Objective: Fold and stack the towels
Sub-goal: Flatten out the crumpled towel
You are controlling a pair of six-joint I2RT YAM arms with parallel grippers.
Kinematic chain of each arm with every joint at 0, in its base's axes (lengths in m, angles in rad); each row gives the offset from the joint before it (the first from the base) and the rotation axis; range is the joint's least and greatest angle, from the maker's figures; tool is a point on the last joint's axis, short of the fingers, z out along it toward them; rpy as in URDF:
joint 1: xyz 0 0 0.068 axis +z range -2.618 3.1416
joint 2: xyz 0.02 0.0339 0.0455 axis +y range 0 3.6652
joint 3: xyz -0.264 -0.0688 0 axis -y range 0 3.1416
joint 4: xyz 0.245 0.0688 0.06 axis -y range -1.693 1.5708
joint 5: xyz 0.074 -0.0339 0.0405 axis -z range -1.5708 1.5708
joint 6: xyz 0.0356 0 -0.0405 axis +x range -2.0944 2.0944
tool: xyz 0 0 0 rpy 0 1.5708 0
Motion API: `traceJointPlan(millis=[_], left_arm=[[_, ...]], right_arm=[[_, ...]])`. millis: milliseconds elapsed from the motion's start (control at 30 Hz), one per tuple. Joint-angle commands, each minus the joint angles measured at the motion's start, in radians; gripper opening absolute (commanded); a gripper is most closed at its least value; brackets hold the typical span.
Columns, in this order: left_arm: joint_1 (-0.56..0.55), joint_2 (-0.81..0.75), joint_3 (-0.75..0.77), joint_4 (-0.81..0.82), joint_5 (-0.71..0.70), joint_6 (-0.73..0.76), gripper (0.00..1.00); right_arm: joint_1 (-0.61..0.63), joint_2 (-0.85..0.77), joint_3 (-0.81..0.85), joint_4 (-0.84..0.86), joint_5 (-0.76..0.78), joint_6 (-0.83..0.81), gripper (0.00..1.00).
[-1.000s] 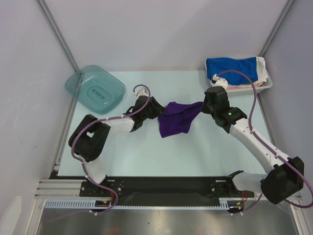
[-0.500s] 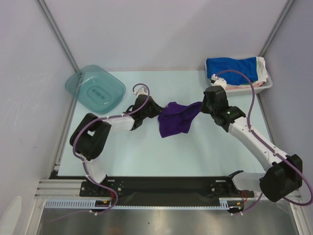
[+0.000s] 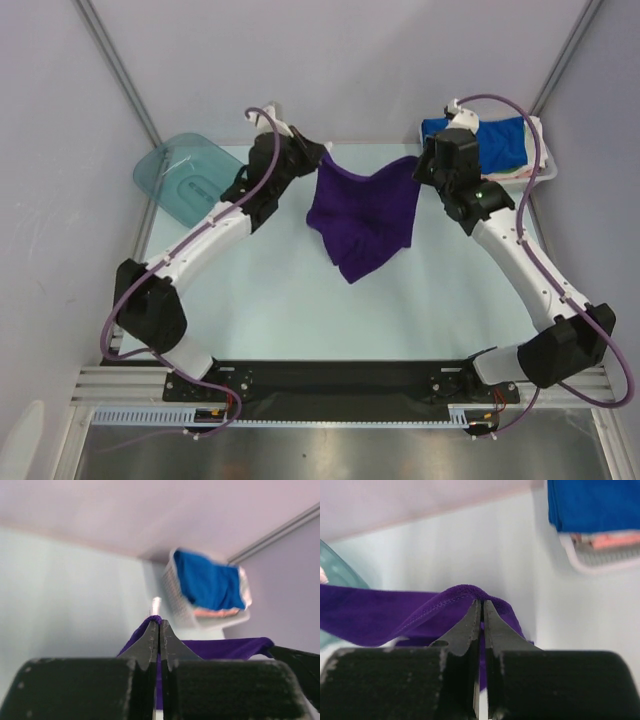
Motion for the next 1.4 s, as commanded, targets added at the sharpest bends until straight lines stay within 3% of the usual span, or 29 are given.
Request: traceJointPlan(millis=[0,267,500,600,667,833,1100,1367], left_arm=[[0.041,-0.029,0.185,-0.087,-0.037,0.098,0.0],[0.14,0.116,0.55,-0.101,-0.006,0.159,0.0],[0.192,0.374,1.031,-0.07,-0.018,0.159,0.0],[0.218,0.448,1.116,0.023,-0.023,0.146,0.0],[0.239,0.454,1.112,0.071,-0.027,0.127,0.0],[0.259,0.42,1.029,0.111,-0.003,0.13,0.0],[0.233,0.242,0.752,0.174,0.057,0.145,0.0],[0.06,-0.23,0.307,0.287,-0.017,0.348,0.0]], right_arm=[[-0.046,0.04,0.149,0.083,-0.057,-0.037,0.0],[-0.101,0.239,0.463,0.183,-0.111,-0.08,0.0],[-0.122,0.501,0.87,0.24,-0.106,-0.157,0.0],[-0.133,0.572,1.052,0.255,-0.105,-0.189,0.0],[-0.145,0.619,1.132,0.278,-0.108,-0.2,0.0],[-0.176,0.613,1.094,0.324,-0.122,-0.189,0.0],[-0.173,0.341,0.691,0.436,-0.131,-0.184,0.0],[-0.08,-0.007,0.38,0.428,-0.14,-0.261,0.0]])
